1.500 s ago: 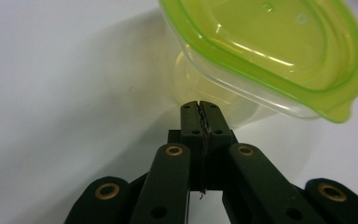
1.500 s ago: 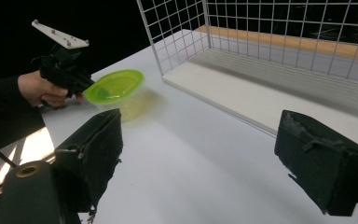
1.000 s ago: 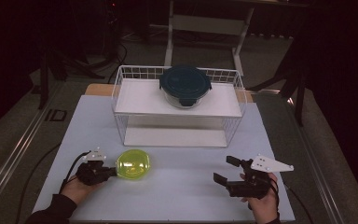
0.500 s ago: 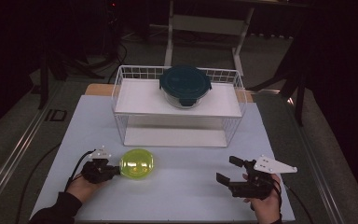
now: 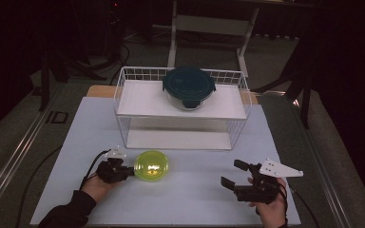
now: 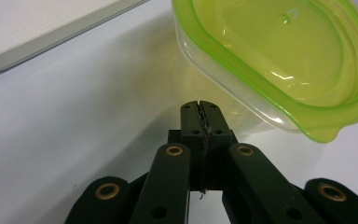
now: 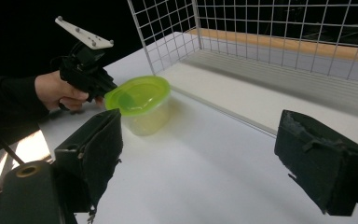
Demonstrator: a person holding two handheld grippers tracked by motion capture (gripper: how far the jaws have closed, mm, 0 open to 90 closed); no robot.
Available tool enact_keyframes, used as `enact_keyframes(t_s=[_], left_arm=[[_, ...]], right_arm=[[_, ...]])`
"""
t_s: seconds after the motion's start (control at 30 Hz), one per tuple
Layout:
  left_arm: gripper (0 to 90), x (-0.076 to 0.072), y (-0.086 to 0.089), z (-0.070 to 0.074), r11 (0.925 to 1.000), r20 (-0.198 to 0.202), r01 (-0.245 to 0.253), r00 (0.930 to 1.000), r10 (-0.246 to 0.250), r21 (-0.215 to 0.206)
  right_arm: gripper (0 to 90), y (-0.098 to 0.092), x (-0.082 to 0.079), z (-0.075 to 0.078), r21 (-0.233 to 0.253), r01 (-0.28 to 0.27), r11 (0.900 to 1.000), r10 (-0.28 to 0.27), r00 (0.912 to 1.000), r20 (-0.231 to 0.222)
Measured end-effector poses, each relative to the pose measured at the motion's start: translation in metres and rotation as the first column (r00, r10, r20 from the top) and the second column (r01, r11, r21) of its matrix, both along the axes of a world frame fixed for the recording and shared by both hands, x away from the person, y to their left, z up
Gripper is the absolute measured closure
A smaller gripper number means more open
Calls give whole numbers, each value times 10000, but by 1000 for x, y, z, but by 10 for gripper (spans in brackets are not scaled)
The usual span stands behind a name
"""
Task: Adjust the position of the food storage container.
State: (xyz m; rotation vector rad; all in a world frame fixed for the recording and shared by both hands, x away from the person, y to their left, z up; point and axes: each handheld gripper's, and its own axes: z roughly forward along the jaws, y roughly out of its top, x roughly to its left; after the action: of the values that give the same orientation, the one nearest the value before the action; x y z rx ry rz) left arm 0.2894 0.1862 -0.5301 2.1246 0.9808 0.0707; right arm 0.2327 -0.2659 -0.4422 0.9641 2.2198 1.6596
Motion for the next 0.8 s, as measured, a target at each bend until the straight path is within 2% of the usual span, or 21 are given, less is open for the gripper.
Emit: enact_keyframes(t_s=[0.5, 0.8], left_arm=[[890, 9, -26, 1, 9995, 22, 320, 9995, -320, 8], [890, 13, -43, 2, 9975, 25, 708, 9975, -708, 51]], right_arm=[[148, -1, 1, -1, -21, 13, 10000, -13, 10000, -53], [148, -1, 1, -2, 21, 32, 10000, -32, 9999, -100]])
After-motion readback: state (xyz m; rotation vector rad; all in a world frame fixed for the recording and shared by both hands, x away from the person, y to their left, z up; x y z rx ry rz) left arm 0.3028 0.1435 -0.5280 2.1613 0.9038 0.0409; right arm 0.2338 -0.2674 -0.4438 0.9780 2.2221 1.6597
